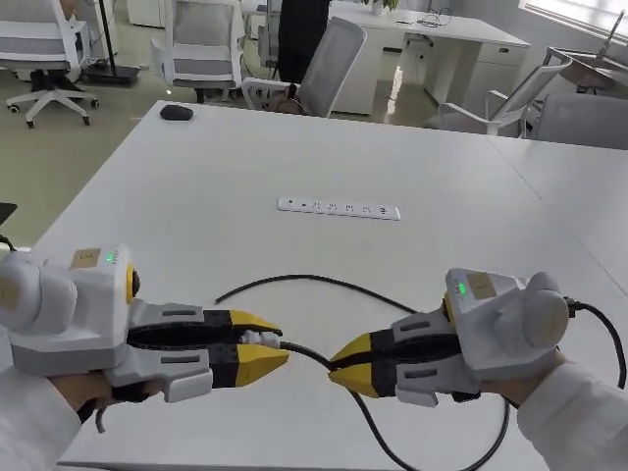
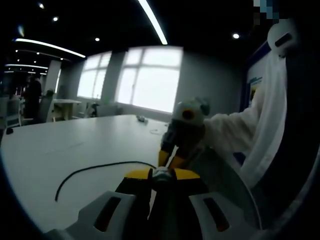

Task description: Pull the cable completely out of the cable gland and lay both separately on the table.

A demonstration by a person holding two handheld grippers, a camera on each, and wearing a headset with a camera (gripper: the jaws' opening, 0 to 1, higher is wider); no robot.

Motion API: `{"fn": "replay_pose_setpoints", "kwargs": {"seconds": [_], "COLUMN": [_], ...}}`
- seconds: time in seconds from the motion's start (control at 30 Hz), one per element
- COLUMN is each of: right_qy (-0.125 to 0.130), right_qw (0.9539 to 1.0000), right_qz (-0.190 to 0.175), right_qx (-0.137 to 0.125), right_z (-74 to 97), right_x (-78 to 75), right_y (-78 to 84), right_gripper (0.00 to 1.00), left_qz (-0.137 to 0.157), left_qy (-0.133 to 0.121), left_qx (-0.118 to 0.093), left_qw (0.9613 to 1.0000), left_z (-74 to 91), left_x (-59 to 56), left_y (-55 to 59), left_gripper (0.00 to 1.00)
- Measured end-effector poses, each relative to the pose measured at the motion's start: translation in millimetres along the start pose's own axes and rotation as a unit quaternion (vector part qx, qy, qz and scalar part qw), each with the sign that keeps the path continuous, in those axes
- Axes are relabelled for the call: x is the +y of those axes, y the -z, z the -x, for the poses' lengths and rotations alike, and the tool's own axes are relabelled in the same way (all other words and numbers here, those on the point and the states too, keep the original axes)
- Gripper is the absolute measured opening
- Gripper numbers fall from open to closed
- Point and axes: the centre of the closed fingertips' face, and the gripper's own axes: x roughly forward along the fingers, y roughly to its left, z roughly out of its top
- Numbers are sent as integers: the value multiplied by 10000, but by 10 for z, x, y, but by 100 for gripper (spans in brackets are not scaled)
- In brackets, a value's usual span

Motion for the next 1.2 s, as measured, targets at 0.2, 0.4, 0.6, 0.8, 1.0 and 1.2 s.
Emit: {"fn": "replay_pose_setpoints", "kwargs": {"seconds": [0.2,0.4,0.6,0.8,1.0,1.2], "right_qy": [76,99,107,71,133,36], "right_qw": [9998,9996,9996,9996,9997,9985], "right_qz": [-142,-222,-233,-198,-201,-60], "right_qx": [70,107,131,162,-46,-547], "right_z": [41,60,70,92,129,122], "right_x": [-24,-16,-26,-10,-47,-16], "right_y": [116,177,176,176,9,-364], "right_gripper": [4,4,4,4,7,11], "left_qz": [7,40,37,14,4,-5], "left_qy": [-3,22,16,19,16,28], "left_qx": [0,-10,-30,-38,-54,-35], "left_qw": [10000,10000,10000,10000,10000,10000], "left_z": [3,-11,-26,-39,-63,-93], "left_x": [9,-8,-15,-25,-30,-46], "left_y": [-2,-7,-18,-34,-50,-47], "left_gripper": [17,17,17,17,17,17]}}
